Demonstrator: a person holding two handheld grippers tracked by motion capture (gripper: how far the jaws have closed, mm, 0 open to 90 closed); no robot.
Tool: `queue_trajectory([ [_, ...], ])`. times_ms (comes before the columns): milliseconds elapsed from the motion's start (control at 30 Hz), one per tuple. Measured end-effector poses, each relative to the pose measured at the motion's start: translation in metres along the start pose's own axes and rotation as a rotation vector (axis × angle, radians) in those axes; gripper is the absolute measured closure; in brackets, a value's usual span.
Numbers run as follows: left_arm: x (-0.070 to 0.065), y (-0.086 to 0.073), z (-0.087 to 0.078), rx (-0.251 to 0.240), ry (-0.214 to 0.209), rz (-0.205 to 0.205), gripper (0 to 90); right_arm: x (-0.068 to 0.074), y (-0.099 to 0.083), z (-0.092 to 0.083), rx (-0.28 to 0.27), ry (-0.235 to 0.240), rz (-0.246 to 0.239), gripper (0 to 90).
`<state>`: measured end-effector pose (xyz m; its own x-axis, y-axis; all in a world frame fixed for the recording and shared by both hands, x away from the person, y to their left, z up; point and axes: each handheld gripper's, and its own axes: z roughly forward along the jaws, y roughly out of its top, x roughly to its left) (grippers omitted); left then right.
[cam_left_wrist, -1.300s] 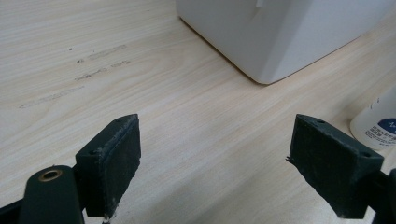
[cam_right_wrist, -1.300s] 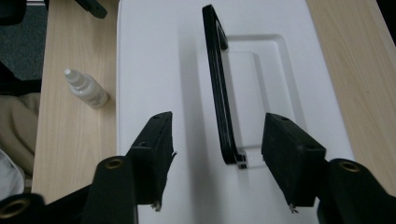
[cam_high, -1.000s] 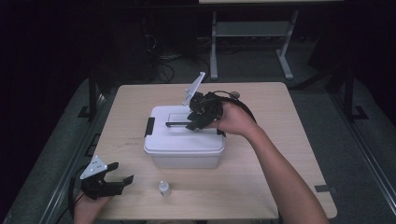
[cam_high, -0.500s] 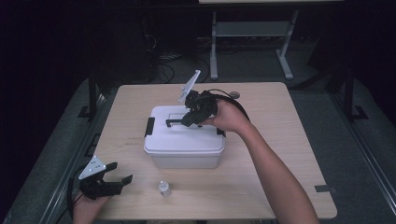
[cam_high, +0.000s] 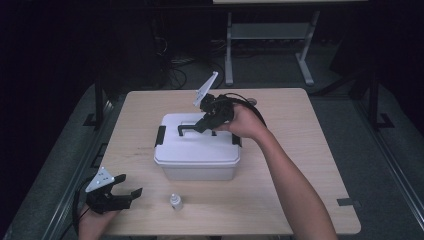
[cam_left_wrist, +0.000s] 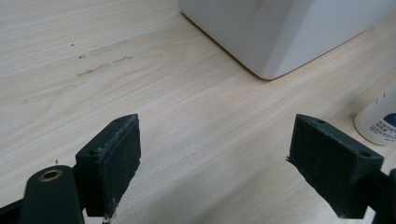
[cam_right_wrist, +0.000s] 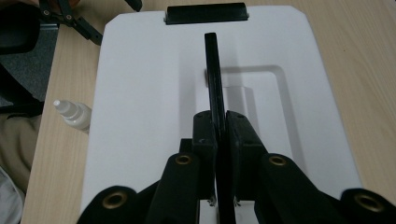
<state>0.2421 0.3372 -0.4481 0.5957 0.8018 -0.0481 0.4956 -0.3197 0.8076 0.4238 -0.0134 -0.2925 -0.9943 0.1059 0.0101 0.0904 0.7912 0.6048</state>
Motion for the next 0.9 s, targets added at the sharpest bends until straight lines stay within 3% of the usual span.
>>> queue_trajectory([
  [567,-0.001,0.000,-0.001,-0.005,-0.001,-0.001,16.6,0.005,0.001,-0.010,-0.037,-0.019,-0.018,83.9],
  [900,-0.001,0.000,-0.002,0.000,0.000,0.003,16.6,0.008,-0.002,-0.025,-0.074,-0.031,-0.008,83.9],
])
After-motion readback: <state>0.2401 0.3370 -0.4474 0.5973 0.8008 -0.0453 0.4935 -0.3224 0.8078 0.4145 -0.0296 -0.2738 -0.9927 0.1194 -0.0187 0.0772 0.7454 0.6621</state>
